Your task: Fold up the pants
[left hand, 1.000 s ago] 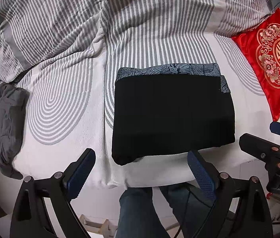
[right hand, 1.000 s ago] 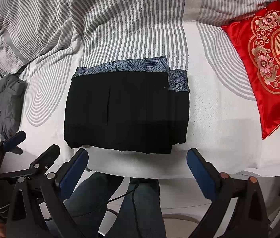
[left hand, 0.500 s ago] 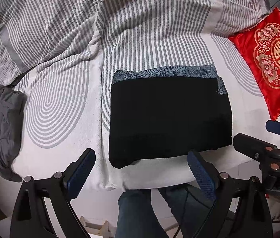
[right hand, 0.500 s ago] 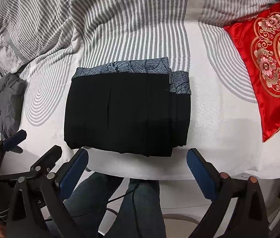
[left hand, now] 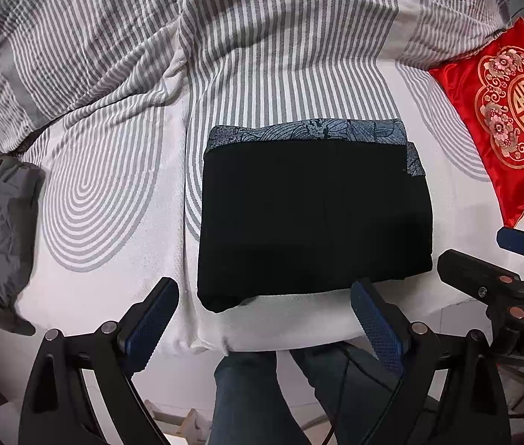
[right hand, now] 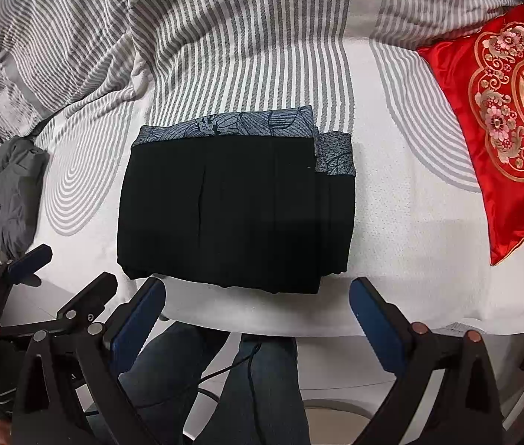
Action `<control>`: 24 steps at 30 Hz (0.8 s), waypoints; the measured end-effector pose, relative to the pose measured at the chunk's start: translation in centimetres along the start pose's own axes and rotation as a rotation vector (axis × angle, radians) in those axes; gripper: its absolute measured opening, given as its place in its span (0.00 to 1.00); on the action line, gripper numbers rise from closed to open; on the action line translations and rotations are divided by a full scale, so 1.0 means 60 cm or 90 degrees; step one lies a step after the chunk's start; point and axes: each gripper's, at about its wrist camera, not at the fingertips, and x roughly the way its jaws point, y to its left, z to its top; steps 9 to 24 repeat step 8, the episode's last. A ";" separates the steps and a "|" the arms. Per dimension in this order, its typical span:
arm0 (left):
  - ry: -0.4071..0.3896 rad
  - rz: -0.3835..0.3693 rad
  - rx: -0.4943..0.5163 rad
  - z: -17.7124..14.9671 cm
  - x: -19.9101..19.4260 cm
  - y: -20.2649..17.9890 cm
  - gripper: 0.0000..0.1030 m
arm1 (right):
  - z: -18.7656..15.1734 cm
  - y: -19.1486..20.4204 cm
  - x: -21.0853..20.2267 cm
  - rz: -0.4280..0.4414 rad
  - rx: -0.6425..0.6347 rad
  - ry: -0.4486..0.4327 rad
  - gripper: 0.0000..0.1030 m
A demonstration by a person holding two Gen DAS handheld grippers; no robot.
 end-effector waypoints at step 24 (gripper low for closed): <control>0.002 -0.003 0.000 -0.001 0.004 0.002 0.92 | 0.002 -0.002 0.004 -0.001 0.002 0.007 0.97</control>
